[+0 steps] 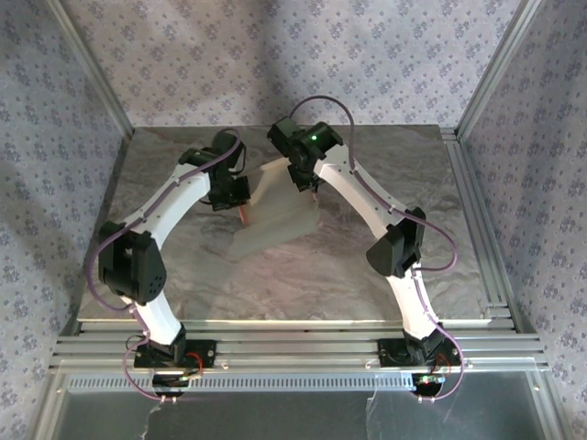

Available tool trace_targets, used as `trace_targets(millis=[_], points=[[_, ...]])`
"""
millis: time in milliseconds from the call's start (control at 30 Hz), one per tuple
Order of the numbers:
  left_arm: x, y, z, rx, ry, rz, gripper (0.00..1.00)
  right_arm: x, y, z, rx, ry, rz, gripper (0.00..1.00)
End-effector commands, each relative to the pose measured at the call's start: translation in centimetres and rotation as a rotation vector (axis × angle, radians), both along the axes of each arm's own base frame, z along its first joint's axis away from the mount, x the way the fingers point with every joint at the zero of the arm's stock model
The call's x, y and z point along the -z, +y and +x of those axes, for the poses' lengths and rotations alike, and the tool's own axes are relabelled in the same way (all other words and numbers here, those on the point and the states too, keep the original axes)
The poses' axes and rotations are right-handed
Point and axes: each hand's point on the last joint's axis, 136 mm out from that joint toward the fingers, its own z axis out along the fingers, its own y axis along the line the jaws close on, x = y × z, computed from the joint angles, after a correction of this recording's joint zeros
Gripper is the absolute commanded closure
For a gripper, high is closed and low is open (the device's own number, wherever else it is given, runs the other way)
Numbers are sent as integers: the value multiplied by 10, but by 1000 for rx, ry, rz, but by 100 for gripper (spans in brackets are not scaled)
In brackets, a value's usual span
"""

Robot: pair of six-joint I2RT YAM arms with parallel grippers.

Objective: Fold the paper box

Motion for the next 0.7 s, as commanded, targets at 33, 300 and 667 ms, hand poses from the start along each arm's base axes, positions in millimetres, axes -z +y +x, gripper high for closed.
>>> trace_targets(millis=[33,300,667], points=[[30,0,-7,11,107,23,100,-12,-6,-9,26,18,63,46],[69,-1,-6,70,205,79,100,2,0,-12,39,123,192,44],[93,17,-10,185,306,230,100,14,-13,-10,78,145,236,49]])
